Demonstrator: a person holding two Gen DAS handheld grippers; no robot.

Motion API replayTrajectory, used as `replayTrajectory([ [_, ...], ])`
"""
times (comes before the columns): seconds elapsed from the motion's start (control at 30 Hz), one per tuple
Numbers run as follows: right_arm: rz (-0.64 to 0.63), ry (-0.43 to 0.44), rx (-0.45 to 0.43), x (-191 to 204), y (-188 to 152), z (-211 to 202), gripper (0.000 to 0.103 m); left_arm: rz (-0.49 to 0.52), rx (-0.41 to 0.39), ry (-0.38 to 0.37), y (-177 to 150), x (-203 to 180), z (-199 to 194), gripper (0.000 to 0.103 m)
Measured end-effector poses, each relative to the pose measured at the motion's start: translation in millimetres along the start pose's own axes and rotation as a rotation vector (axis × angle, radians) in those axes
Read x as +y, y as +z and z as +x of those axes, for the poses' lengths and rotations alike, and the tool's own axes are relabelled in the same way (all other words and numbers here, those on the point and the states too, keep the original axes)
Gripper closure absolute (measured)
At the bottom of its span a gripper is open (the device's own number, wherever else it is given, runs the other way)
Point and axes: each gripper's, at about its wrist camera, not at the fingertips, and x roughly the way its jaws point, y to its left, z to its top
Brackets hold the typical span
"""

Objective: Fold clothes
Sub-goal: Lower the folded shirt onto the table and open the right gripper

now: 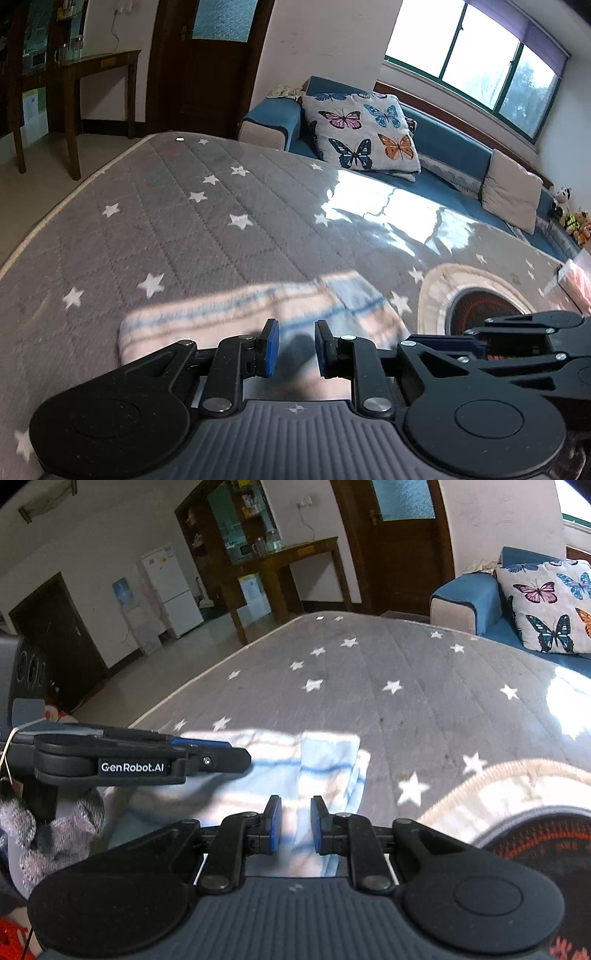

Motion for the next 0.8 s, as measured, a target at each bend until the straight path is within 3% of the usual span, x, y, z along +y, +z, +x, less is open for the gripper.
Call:
replayTrajectory([
  [0.37, -0.059, 0.009, 0.024, 23, -35, -44, 0.087, 0.020, 0.022, 0.010, -59, -1, -55, 0.081],
  [0.6, -0.049, 0.003, 0.039, 25, -55, -48, 0.087, 0.028, 0.037, 0.045, -97, 3, -76, 0.081],
  [0.8, -0.024, -0.010, 0.016, 24, -63, -50, 0.087, 0.012, 0.022, 0.054, -106, 9, -86, 0.081],
])
